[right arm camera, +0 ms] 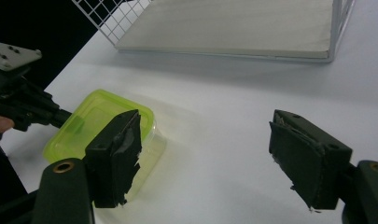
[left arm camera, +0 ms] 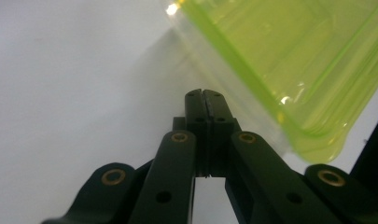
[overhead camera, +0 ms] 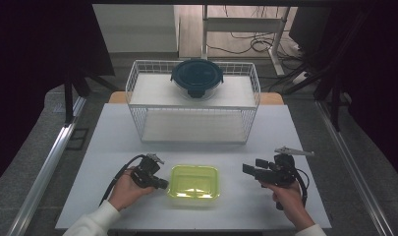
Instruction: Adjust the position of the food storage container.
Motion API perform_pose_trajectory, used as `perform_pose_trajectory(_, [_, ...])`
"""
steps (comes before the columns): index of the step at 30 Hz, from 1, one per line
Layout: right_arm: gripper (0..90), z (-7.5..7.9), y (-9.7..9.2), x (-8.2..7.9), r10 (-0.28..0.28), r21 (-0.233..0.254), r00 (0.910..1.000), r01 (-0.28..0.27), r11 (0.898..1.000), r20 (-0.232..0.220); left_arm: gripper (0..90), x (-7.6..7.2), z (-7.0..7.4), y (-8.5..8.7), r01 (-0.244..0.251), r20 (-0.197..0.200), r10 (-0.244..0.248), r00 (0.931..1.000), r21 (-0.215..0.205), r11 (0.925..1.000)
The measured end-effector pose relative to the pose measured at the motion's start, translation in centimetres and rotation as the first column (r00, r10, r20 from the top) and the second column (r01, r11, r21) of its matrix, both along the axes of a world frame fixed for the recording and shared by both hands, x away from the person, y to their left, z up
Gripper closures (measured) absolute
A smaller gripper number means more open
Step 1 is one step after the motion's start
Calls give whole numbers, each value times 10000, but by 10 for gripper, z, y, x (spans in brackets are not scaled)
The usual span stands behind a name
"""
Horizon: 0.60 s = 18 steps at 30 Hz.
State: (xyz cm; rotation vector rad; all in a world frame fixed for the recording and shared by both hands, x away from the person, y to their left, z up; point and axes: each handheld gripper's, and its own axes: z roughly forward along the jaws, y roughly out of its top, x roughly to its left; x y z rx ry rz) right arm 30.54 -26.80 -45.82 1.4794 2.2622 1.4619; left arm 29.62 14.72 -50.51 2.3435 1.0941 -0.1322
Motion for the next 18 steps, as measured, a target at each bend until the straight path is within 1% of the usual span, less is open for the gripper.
perform_pose_trajectory(1, [252, -1, 1, 0, -2, -35, 10000, 2, 10000, -80, 900, -1, 2, 4, -103, 83, 103, 9999, -47, 9999])
perform_pose_trajectory(3, [252, -2, 3, -1, 67, -165, 10000, -67, 9998, -1, 900, -2, 6, 12, -314, 247, 319, 9992, -227, 9992])
perform_pose_trajectory(4, [252, -2, 3, -2, 91, -205, 10000, -91, 9997, -3, 900, -4, 10, 17, -560, 488, 580, 9971, -423, 9975])
perform_pose_trajectory(5, [252, -3, 4, -2, 164, -265, 9999, -164, 9995, 27, 898, -6, 13, 20, -684, 644, 719, 9953, -541, 9962])
perform_pose_trajectory(6, [252, -3, 5, -3, 169, -266, 9999, -168, 9995, 29, 884, -8, 17, 24, -955, 959, 1032, 9900, -817, 9921])
perform_pose_trajectory(7, [252, -3, 6, -4, 223, -272, 9997, -222, 9994, 53, 821, -10, 20, 27, -1156, 1146, 1266, 9853, -982, 9884])
perform_pose_trajectory(8, [252, -3, 6, -4, 233, -267, 9997, -232, 9994, 41, 749, -13, 24, 30, -1468, 1485, 1635, 9753, -1173, 9822])
perform_pose_trajectory(9, [252, -3, 7, -5, 264, -258, 9996, -263, 9993, 35, 648, -15, 25, 31, -1691, 1660, 1893, 9678, -1287, 9772])
perform_pose_trajectory(10, [252, -4, 8, -5, 284, -266, 9996, -283, 9992, 33, 568, -18, 28, 33, -1959, 1887, 2219, 9566, -1471, 9695])
perform_pose_trajectory(11, [252, -4, 9, -5, 314, -267, 9995, -313, 9992, 28, 482, -19, 29, 34, -2090, 1986, 2383, 9507, -1578, 9651])
perform_pose_trajectory(12, [252, -4, 10, -5, 353, -301, 9994, -352, 9989, 38, 429, -19, 31, 36, -2224, 2028, 2560, 9452, -1744, 9592])
perform_pose_trajectory(13, [252, -5, 11, -5, 383, -329, 9993, -381, 9987, 36, 364, -19, 32, 37, -2300, 2044, 2660, 9421, -1836, 9557])
perform_pose_trajectory(14, [252, -5, 12, -5, 409, -332, 9992, -408, 9986, 34, 332, -19, 33, 38, -2423, 2057, 2800, 9377, -1905, 9513])
perform_pose_trajectory(15, [252, -6, 14, -5, 464, -359, 9989, -463, 9983, 29, 306, -19, 32, 40, -2489, 2060, 2869, 9355, -1918, 9493])
perform_pose_trajectory(16, [251, -6, 15, -5, 491, -358, 9988, -491, 9982, -2, 299, -18, 31, 41, -2552, 1999, 2933, 9349, -1958, 9469])
perform_pose_trajectory(17, [252, -7, 16, -5, 524, -355, 9986, -525, 9980, -31, 297, -18, 30, 42, -2560, 1897, 2944, 9366, -2030, 9451])
perform_pose_trajectory(18, [252, -8, 17, -4, 569, -388, 9984, -569, 9976, -18, 290, -16, 27, 43, -2594, 1610, 2978, 9410, -2222, 9398])
